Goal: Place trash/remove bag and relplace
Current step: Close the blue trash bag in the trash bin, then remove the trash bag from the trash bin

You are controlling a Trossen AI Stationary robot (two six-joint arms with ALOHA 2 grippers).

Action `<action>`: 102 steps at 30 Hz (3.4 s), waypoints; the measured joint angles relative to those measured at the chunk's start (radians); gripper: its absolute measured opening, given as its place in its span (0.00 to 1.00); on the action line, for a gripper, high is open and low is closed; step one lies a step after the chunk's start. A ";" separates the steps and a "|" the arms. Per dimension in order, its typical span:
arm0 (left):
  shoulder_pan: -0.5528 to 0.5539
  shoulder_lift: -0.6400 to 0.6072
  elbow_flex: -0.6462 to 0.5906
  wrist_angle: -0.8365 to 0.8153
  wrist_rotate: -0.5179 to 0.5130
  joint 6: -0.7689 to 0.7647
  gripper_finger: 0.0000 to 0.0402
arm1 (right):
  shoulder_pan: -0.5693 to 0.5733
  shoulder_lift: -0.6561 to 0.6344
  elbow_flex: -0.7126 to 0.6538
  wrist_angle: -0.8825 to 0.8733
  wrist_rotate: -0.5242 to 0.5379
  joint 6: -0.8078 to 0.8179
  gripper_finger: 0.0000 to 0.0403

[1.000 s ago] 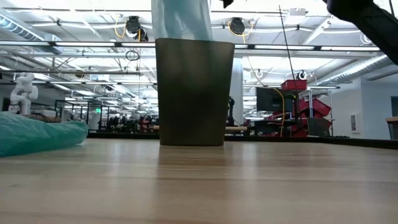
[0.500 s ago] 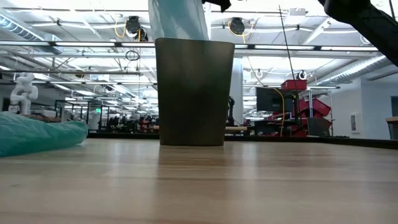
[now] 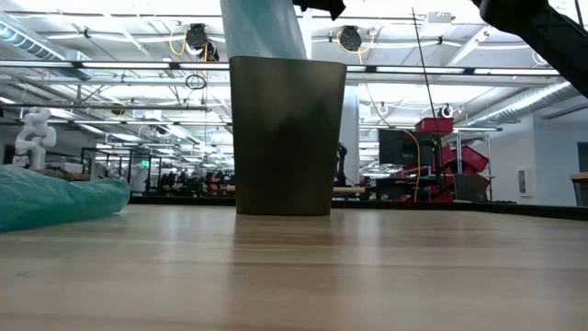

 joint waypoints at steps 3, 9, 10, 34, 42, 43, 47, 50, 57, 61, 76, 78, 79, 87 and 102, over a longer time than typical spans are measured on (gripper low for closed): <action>0.000 -0.001 0.002 0.000 0.000 -0.009 0.00 | -0.003 -0.004 0.000 0.030 0.071 0.040 0.01; 0.000 -0.001 0.002 0.003 -0.043 -0.025 0.02 | -0.036 -0.047 -0.003 0.019 0.195 0.046 0.17; 0.000 -0.001 0.002 0.003 -0.060 -0.025 0.03 | -0.045 -0.056 -0.003 0.014 0.195 0.052 0.21; 0.000 -0.001 0.002 -0.018 -0.101 -0.025 0.21 | -0.159 -0.244 -0.002 -0.365 0.283 -0.307 0.79; 0.000 0.012 0.000 -0.121 -0.123 -0.004 0.21 | -0.099 -0.223 -0.002 -0.183 0.408 -0.189 0.79; 0.000 0.011 0.000 -0.122 -0.128 0.007 0.21 | -0.090 -0.220 -0.002 -0.159 0.424 -0.175 0.79; 0.000 0.008 0.000 -0.122 -0.136 0.028 0.21 | -0.075 -0.212 0.000 -0.111 0.443 -0.092 0.79; 0.000 0.010 0.000 -0.128 -0.141 0.028 0.21 | -0.076 -0.208 0.000 -0.170 0.474 -0.058 0.79; 0.000 0.009 0.000 -0.136 -0.144 0.029 0.21 | -0.084 -0.208 -0.001 -0.440 0.646 -0.106 0.79; 0.000 0.009 0.000 -0.151 -0.145 0.036 0.21 | -0.084 -0.209 -0.001 -0.580 0.769 -0.177 0.79; 0.000 0.009 0.001 -0.196 -0.145 0.038 0.21 | -0.072 -0.338 -0.002 -0.710 0.676 -0.254 0.79; 0.000 0.009 0.001 -0.224 -0.145 0.056 0.21 | -0.057 -0.360 0.000 -0.778 0.673 -0.253 0.79; 0.000 0.009 0.001 -0.242 -0.147 0.065 0.21 | -0.050 -0.367 0.000 -0.826 0.674 -0.252 0.79; 0.001 0.009 0.001 -0.379 -0.262 0.115 0.21 | 0.023 -0.323 -0.002 -1.033 0.750 -0.189 0.79; 0.004 -0.053 0.001 -0.388 -0.318 0.182 0.21 | 0.089 -0.032 -0.002 -0.337 0.818 -0.154 0.73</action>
